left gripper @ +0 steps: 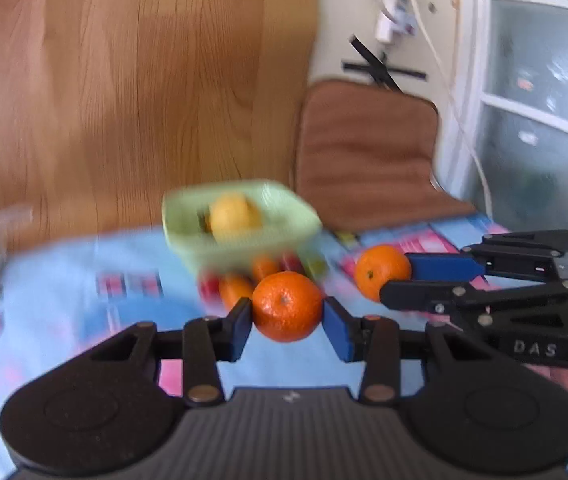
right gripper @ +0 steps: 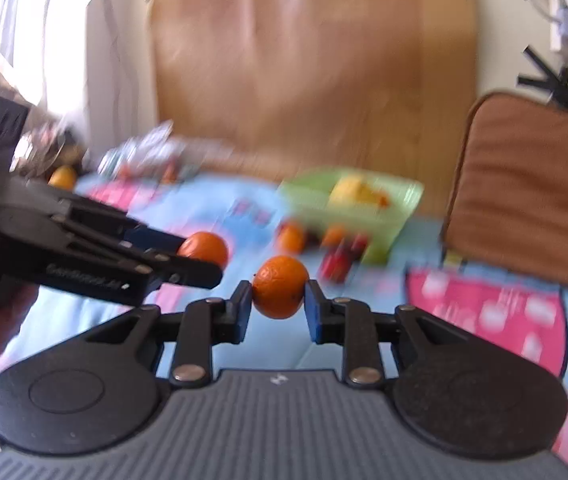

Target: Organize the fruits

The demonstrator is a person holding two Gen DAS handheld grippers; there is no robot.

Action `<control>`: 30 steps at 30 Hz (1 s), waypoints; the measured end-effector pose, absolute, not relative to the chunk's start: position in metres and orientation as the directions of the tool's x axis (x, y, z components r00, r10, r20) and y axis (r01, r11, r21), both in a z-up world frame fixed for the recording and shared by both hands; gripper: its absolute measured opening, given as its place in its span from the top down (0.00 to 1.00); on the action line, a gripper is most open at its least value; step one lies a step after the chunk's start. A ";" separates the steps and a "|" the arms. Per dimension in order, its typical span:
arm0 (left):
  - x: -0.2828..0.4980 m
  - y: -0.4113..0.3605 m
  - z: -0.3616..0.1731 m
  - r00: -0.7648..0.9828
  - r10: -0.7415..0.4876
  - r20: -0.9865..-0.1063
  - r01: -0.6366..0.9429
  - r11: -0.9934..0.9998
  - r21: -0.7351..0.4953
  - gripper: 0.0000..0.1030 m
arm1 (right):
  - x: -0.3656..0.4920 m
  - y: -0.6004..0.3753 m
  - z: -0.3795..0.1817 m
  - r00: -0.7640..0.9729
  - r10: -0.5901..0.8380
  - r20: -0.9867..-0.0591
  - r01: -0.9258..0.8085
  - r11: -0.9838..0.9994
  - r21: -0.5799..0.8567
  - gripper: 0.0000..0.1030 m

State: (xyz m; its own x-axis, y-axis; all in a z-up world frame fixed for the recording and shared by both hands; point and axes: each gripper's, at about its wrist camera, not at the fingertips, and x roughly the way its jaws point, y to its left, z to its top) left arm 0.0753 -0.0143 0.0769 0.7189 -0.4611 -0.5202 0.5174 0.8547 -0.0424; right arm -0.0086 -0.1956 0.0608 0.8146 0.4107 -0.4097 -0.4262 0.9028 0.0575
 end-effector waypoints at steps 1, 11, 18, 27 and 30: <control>0.098 -0.018 0.083 0.722 -0.452 -0.524 0.509 0.860 -0.041 0.63 | 0.007 -0.199 0.068 0.827 0.403 -0.391 -0.412 0.909 0.063 0.70; 0.231 -0.042 0.047 0.694 -0.322 -0.644 0.392 0.919 -0.038 0.62 | 0.159 -0.210 0.052 0.824 0.314 -0.472 -0.295 0.948 0.115 0.68; 0.223 -0.041 0.046 0.743 -0.247 -0.622 0.338 0.941 0.030 0.53 | 0.162 -0.209 0.049 0.834 0.298 -0.465 -0.266 0.955 0.135 0.59; 0.129 -0.029 0.079 0.828 -0.194 -0.525 0.267 0.962 0.065 0.16 | 0.082 -0.209 0.060 0.865 0.267 -0.425 -0.190 0.958 0.216 0.44; 0.093 -0.025 0.081 0.853 -0.190 -0.486 0.252 0.965 0.066 0.00 | 0.043 -0.205 0.057 0.882 0.229 -0.412 -0.149 0.965 0.215 0.28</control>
